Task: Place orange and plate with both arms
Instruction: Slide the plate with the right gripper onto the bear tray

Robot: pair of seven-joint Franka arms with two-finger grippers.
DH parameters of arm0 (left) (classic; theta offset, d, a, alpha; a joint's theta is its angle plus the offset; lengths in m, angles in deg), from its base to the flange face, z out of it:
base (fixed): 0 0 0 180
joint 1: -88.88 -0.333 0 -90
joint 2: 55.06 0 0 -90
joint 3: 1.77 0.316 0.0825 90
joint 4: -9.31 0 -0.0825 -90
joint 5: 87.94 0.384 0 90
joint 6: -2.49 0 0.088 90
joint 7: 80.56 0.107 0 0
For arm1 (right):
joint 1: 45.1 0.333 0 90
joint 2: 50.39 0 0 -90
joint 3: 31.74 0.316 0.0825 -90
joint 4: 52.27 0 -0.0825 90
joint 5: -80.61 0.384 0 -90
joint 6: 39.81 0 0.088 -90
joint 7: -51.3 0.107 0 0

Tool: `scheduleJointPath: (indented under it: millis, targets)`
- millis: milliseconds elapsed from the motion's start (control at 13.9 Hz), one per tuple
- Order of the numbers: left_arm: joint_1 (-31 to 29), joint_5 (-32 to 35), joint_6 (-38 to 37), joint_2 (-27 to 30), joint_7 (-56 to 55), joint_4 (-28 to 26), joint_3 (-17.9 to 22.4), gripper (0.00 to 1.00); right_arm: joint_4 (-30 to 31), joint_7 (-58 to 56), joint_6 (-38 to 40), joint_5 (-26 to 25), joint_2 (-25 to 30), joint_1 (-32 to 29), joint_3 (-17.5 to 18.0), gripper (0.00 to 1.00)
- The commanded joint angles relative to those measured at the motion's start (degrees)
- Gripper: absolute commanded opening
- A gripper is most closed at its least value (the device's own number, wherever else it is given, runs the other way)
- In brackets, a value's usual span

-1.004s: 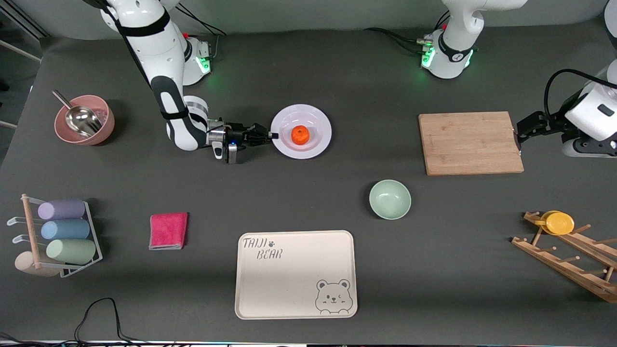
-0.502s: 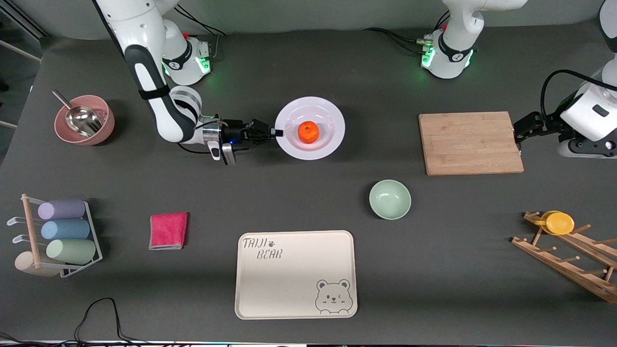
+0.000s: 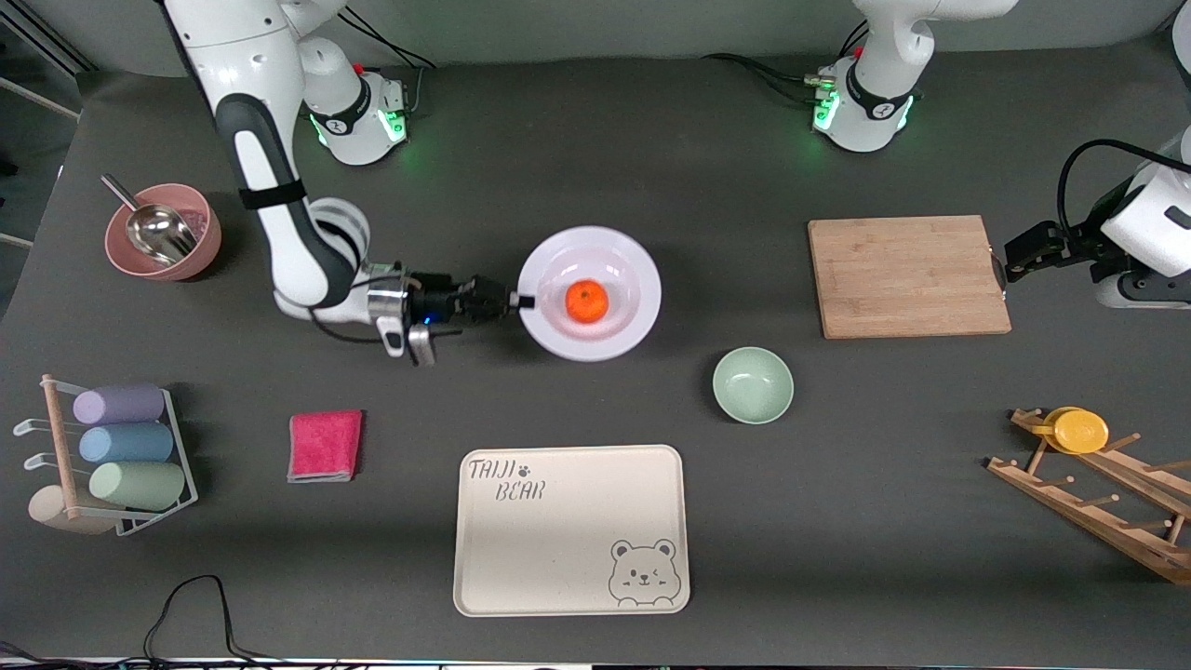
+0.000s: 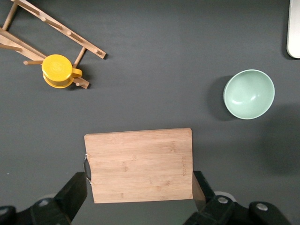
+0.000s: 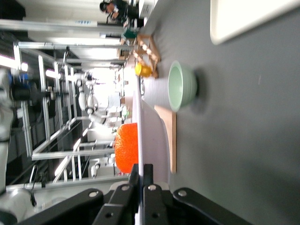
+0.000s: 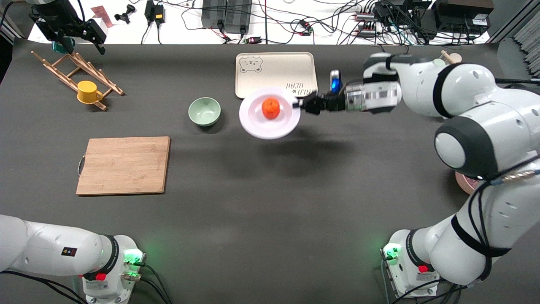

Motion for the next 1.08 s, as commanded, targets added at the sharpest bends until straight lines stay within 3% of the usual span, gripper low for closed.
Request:
scheduleJointPath:
  millis: [0, 287, 574, 717, 1004]
  targets:
    - [-0.02, -1.04, 0.19, 1.29, -0.44, -0.64, 0.51, 1.00, -16.10, 8.17, 1.93, -1.51, -9.34, -3.78, -0.07, 0.00]
    - [-1.94, -1.12, 0.63, 1.21, -0.71, -0.73, 0.96, 1.00, -37.98, 19.57, 4.48, 0.07, -22.43, -9.93, 0.29, 0.00]
    - [-2.13, -1.65, 1.24, 0.16, -0.44, -0.64, 1.04, 1.00, -56.89, 27.95, 3.87, 6.83, -34.39, -12.93, 0.37, 0.00]
    - [-4.22, -4.45, 1.42, -0.11, 0.17, -0.64, 1.04, 1.00, -60.88, 27.96, 2.73, 7.11, -37.13, -13.64, 0.46, 0.00]
    - [-4.41, -4.29, 0.72, -0.11, 0.17, -0.64, 0.96, 1.00, -60.80, 24.72, 0.62, 7.11, -40.21, -13.46, 0.55, 0.00]
